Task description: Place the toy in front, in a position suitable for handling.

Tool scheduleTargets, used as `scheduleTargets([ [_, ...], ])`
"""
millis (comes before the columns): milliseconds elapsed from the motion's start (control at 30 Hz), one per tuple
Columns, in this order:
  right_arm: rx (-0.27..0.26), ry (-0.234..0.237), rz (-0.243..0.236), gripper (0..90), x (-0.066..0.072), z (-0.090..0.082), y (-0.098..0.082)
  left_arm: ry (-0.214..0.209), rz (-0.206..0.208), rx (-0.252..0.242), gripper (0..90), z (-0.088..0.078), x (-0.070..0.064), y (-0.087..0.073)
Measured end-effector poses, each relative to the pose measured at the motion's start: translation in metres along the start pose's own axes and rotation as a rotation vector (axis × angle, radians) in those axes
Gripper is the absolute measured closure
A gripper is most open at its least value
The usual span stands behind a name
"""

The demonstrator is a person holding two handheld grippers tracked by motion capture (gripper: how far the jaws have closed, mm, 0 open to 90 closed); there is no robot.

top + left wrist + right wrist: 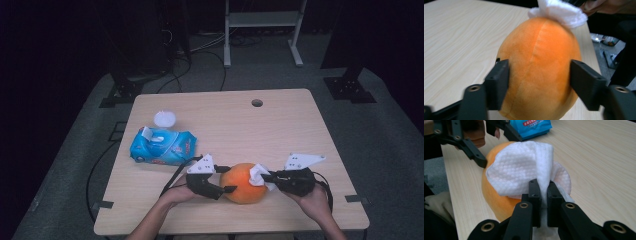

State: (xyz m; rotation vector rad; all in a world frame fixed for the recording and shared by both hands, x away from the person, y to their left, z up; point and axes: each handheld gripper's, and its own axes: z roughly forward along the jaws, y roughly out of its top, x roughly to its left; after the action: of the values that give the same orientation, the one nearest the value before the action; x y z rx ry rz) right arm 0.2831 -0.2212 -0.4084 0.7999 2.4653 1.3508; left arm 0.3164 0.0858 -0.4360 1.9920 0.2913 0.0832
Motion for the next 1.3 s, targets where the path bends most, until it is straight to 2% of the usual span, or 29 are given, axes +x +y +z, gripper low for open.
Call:
scheduleTargets([
  [67,0.008,-0.005,-0.011,84.3,0.000,-0.001,0.000,0.005,-0.018,0.014,17.8,0.002,0.003,-0.002],
  [167,0.019,-0.005,-0.014,84.2,-0.003,-0.001,-0.002,-0.009,-0.033,0.010,14.3,0.005,0.005,-0.007],
  [267,0.034,0.001,0.003,84.3,-0.011,-0.003,-0.005,-0.008,-0.022,0.037,11.4,0.010,0.006,-0.010],
  [333,0.043,-0.003,0.015,84.2,-0.015,-0.006,-0.007,-0.018,-0.040,0.029,16.1,0.012,0.007,-0.013],
  [400,0.040,0.004,0.033,84.2,-0.016,-0.007,-0.007,0.000,-0.005,0.026,28.4,0.012,0.004,-0.010],
  [500,0.013,-0.034,0.001,84.2,-0.009,-0.009,0.002,0.026,0.009,0.017,38.5,0.011,-0.001,-0.004],
  [533,-0.005,-0.041,-0.008,84.3,-0.007,-0.010,0.006,0.028,0.013,0.017,39.4,0.012,-0.002,-0.002],
  [600,-0.060,-0.016,-0.011,84.2,-0.002,-0.010,0.014,0.034,0.034,0.022,39.6,0.014,-0.005,0.000],
  [667,-0.082,-0.011,-0.033,84.2,0.004,-0.008,0.022,0.041,0.033,0.019,39.7,0.015,-0.007,0.001],
  [733,-0.073,-0.019,-0.052,84.2,0.007,-0.005,0.023,0.047,0.029,0.022,39.9,0.014,-0.006,0.000],
  [800,-0.054,-0.011,-0.028,84.2,0.001,-0.005,0.015,0.042,0.021,0.019,39.9,0.013,-0.006,-0.001],
  [867,-0.029,-0.034,-0.003,84.2,-0.008,-0.008,0.003,0.039,0.019,0.011,39.8,0.014,-0.007,0.000],
  [900,-0.026,-0.034,0.025,84.2,-0.012,-0.010,-0.002,0.039,0.023,0.012,39.8,0.015,-0.008,0.001],
  [967,-0.030,-0.050,0.034,84.2,-0.014,-0.015,-0.004,0.040,0.021,0.010,39.8,0.017,-0.009,0.003],
  [1067,-0.041,-0.060,0.002,84.2,-0.005,-0.011,0.008,0.044,0.020,0.015,39.8,0.020,-0.009,0.003],
  [1200,-0.075,-0.017,-0.062,84.1,0.007,0.001,0.032,0.047,0.005,0.012,39.9,0.018,-0.006,0.001],
  [1267,-0.051,-0.033,-0.101,84.1,0.012,0.004,0.036,0.047,0.001,0.009,40.0,0.017,-0.005,0.000],
  [1300,-0.042,-0.030,-0.096,84.1,0.010,0.003,0.034,0.047,0.000,0.010,39.9,0.016,-0.005,-0.001],
])
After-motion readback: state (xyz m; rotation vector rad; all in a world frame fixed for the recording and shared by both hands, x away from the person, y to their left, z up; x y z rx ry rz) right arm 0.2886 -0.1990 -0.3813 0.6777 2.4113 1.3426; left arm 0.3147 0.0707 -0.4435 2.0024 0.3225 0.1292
